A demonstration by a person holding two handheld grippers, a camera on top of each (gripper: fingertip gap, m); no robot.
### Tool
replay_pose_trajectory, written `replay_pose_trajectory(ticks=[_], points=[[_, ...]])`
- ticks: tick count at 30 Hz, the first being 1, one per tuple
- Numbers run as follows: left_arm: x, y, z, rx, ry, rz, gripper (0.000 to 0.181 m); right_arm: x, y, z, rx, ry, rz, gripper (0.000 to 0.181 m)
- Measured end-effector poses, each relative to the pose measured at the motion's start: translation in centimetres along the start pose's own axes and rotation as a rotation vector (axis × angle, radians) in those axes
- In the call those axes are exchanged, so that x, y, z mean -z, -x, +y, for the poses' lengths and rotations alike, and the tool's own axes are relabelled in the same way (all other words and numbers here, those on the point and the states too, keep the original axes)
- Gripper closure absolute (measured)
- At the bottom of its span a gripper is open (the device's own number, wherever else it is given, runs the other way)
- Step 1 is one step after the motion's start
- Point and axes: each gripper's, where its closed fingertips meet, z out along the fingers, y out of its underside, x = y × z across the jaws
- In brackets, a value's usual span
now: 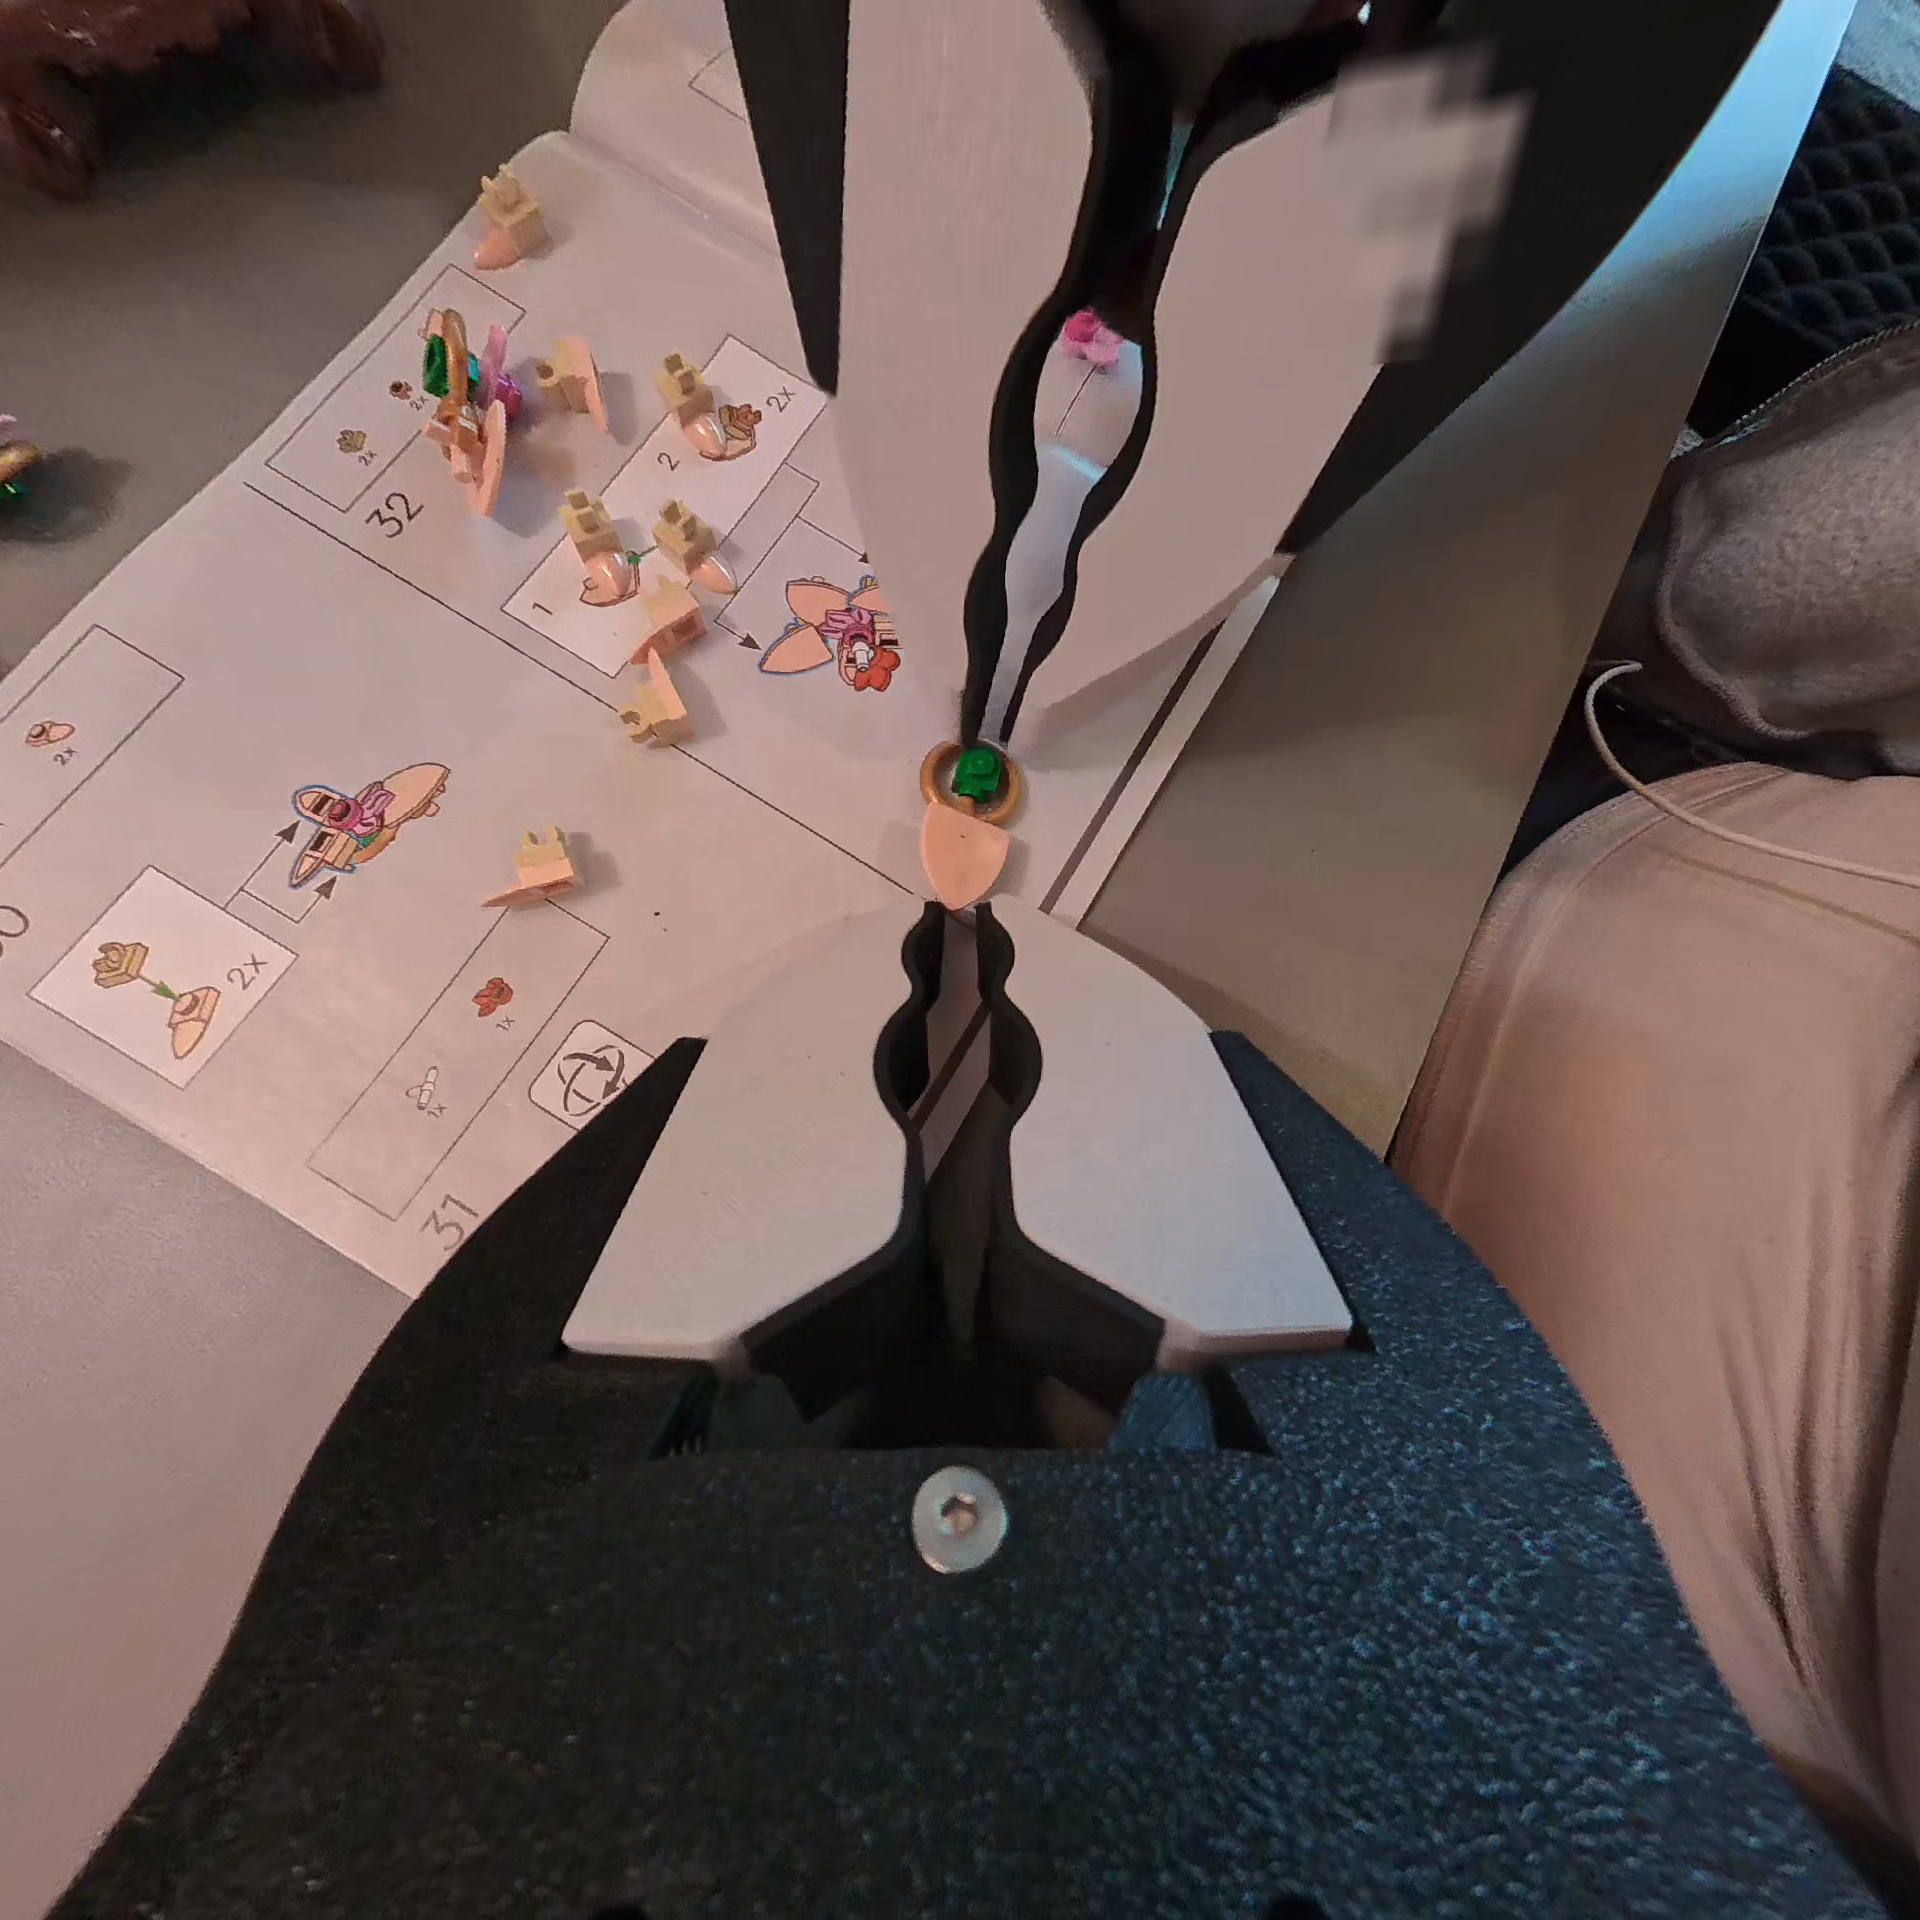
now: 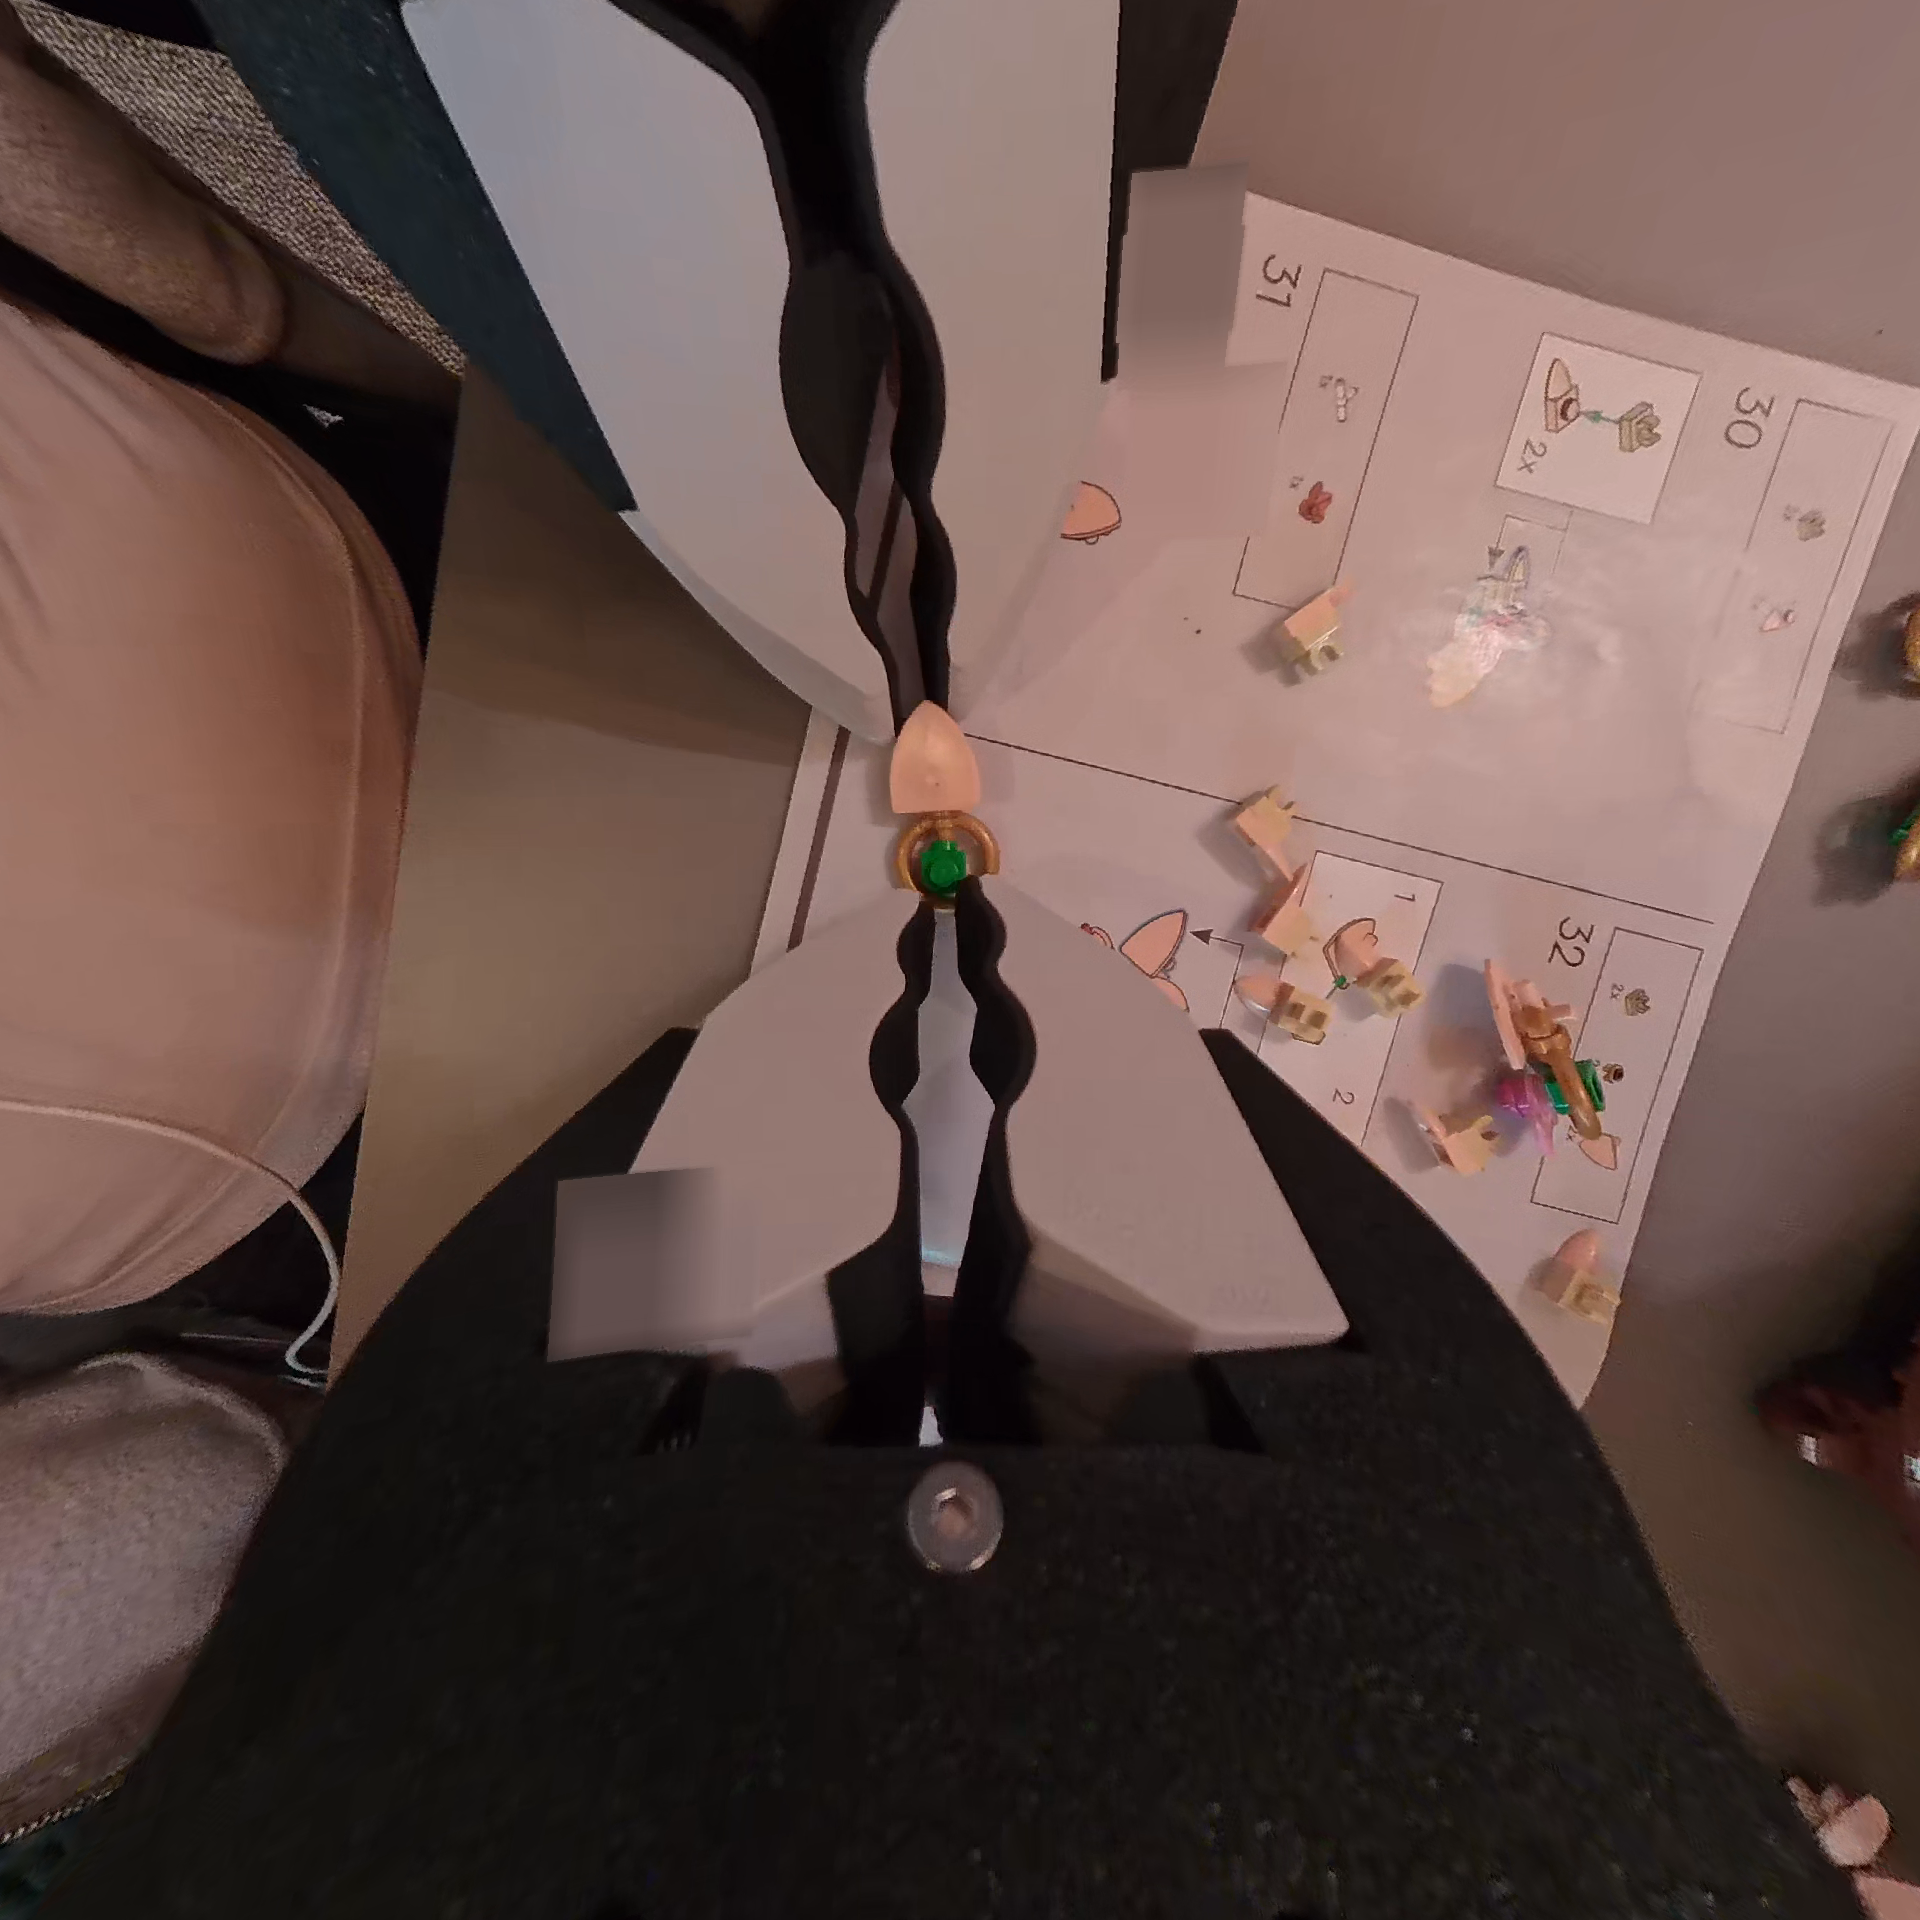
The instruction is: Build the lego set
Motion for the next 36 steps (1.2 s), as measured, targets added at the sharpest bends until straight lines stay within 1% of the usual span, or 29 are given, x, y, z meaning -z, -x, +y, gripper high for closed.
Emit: replay_pose_trajectory(ticks=[10, 12, 15, 18, 24, 28, 36], points=[[-0.07, 0.00, -0.16, 0.082, 0.010, 0.091, 0.176, -0.22, 0.05, -0.03, -0.016, 0.002, 0.002, 0.178], [-0.04, -0.19, -0.14, 0.109, 0.023, 0.152, 0.177, -0.20, 0.01, -0.01, -0.014, 0.006, 0.003, 0.178], [0.14, -0.93, 0.07, 0.172, 0.065, 0.315, 0.178, -0.18, -0.09, 0.03, -0.009, 0.019, 0.008, 0.178], [0.19, -0.88, 0.04, 0.231, 0.097, 0.409, 0.179, -0.22, -0.07, -0.02, 0.011, 0.026, 0.008, 0.178], [0.28, -0.79, 0.06, 0.283, 0.185, 0.518, 0.179, -0.21, -0.19, 0.04, 0.041, 0.050, -0.010, 0.178], [0.35, -0.65, 0.04, 0.397, 0.249, 0.621, 0.180, -0.21, -0.23, 0.05, 0.083, 0.057, -0.015, 0.178], [0.42, -0.54, -0.03, 0.482, 0.310, 0.687, 0.181, -0.24, -0.26, 0.05, 0.112, -0.005, -0.028, 0.178]])
